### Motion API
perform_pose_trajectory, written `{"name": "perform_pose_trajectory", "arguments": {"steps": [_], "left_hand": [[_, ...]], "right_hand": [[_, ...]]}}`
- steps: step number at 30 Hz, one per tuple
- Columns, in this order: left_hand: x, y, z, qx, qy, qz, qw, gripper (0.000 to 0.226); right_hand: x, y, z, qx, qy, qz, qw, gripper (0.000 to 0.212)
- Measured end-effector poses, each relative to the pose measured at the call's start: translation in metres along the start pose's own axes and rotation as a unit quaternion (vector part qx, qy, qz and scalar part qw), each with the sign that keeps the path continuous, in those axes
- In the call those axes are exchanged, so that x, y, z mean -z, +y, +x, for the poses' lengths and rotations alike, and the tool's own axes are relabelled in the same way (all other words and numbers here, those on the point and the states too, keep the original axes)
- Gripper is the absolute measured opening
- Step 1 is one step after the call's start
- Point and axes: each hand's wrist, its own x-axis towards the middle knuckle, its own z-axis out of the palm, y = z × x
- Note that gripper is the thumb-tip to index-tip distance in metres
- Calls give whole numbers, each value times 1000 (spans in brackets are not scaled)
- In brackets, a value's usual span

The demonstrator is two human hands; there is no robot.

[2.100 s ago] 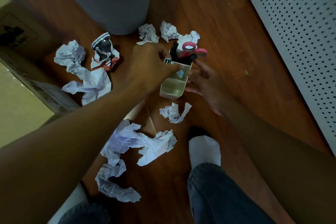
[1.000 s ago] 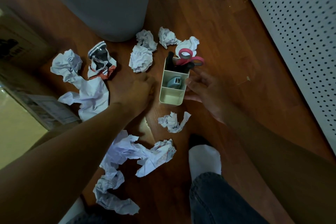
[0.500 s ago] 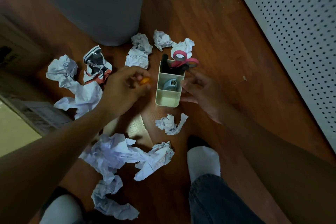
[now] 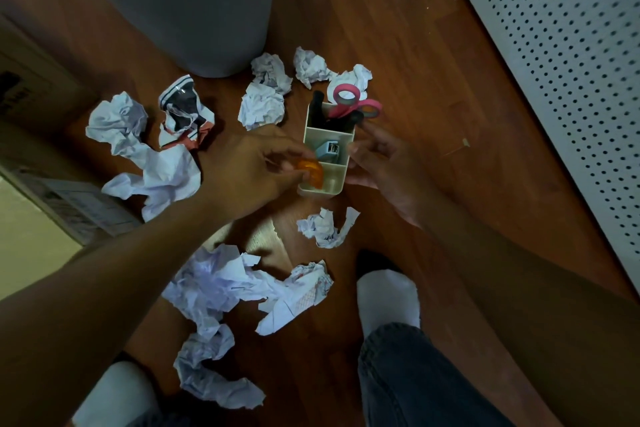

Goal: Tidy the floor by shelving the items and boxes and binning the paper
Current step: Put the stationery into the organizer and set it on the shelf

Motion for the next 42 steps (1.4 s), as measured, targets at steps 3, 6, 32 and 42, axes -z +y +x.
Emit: {"name": "perform_pose_trajectory", "arguments": {"steps": [3,6,32,42], "left_hand": [[-2,-1,-3,5,20,19,1000,38],[-4,-7,-2,18,32,49,998,59],[100,263,28,-156,-54,43,985,89],[161,475,-21,-315,-29,77,945,76]], "right_hand": [[0,-1,0,-2,-2,-3,1000,47],[1,-2,1,-11,4,-6,1000,47],[13,-269,-140,161,203,-53,964,44],[17,-415,-331,301,332,-58,892,40]]}}
